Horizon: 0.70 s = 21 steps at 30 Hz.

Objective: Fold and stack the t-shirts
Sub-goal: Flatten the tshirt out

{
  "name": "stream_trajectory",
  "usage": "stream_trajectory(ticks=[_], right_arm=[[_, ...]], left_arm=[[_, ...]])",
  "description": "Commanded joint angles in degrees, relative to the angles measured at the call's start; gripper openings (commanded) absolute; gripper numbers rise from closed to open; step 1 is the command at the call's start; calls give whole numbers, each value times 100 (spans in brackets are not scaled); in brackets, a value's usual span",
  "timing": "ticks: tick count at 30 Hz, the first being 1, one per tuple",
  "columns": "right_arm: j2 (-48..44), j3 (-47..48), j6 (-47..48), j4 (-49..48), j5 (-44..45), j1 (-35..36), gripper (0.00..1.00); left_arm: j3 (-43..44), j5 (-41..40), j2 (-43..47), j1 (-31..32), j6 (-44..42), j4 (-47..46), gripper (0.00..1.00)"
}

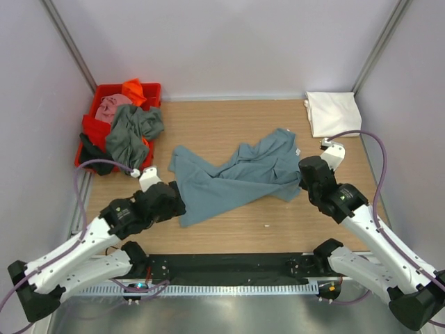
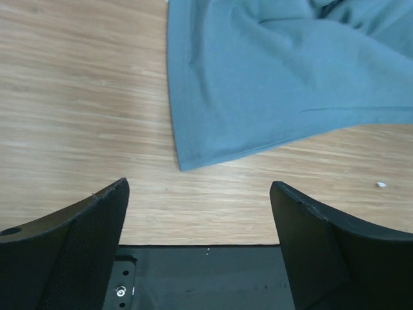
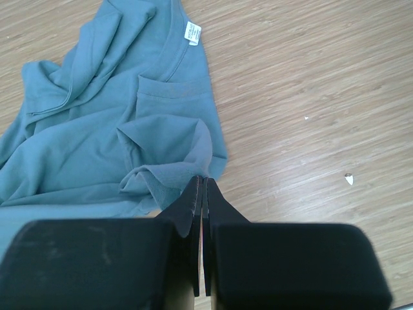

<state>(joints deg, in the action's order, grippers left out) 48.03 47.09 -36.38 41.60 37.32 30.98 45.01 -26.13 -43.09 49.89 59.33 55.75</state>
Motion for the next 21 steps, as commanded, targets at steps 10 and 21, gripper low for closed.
stream_trajectory(ticks=[10, 21], right_arm=[[74, 37, 43, -197, -207, -13, 1], [180, -104, 43, -311, -357, -22, 1]], left_arm=[[-1196, 240, -1201, 38, 588, -1434, 70], [-1759, 592, -1896, 38, 738, -2305, 60]])
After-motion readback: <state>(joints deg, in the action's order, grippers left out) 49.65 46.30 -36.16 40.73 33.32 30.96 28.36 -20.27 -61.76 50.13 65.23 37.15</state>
